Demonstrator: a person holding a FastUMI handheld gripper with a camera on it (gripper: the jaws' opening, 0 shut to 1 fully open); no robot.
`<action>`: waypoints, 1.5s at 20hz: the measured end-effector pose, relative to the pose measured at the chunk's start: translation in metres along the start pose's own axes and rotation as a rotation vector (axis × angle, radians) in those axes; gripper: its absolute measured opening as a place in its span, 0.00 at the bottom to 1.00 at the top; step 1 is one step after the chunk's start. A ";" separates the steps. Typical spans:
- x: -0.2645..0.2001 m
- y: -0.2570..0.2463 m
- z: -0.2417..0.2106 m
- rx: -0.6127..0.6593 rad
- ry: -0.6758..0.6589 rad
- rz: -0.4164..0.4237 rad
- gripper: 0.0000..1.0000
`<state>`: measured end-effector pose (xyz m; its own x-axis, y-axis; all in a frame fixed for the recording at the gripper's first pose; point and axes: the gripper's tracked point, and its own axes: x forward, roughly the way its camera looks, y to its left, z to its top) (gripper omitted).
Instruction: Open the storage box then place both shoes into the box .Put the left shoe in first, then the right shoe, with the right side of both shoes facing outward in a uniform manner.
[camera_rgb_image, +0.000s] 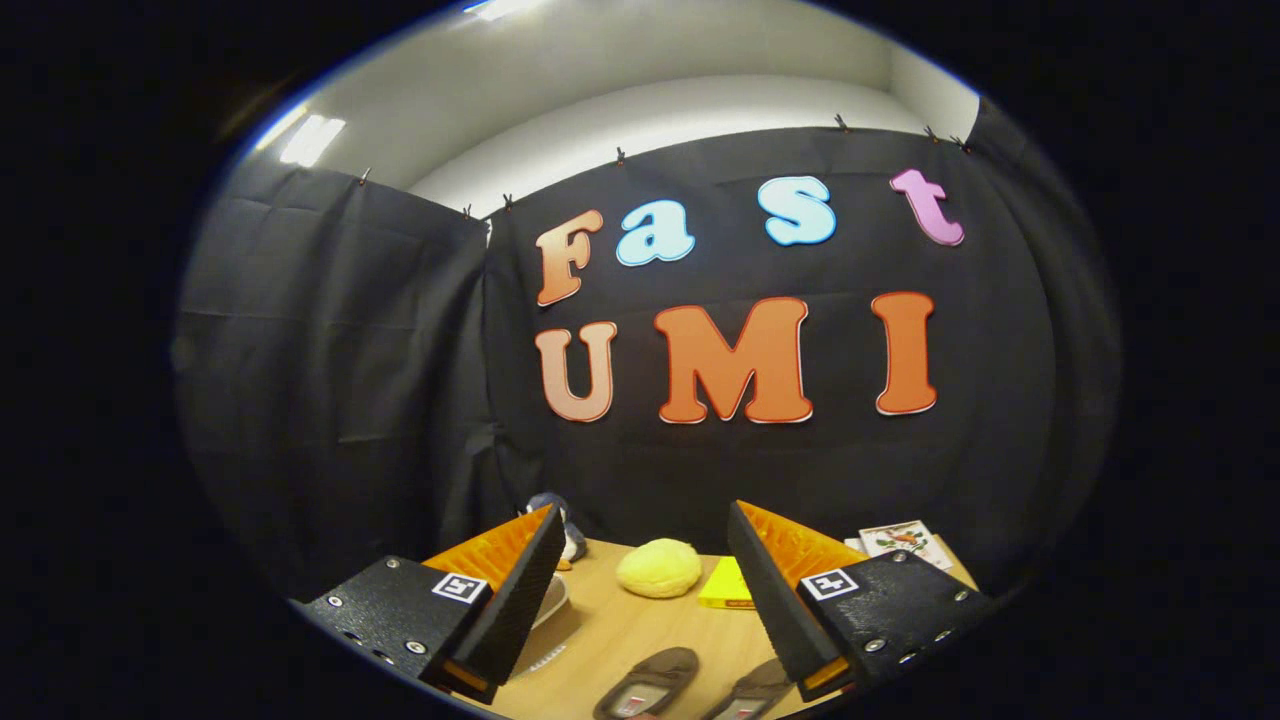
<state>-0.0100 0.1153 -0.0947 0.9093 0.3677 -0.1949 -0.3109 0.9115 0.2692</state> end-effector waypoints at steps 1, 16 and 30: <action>0.004 0.009 -0.016 0.030 0.034 0.030 0.98; 0.029 0.135 -0.222 0.536 0.695 0.371 0.97; 0.057 0.189 -0.296 0.910 0.872 0.462 0.96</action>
<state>-0.0986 0.3631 -0.3339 0.1940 0.9135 -0.3576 0.0636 0.3521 0.9338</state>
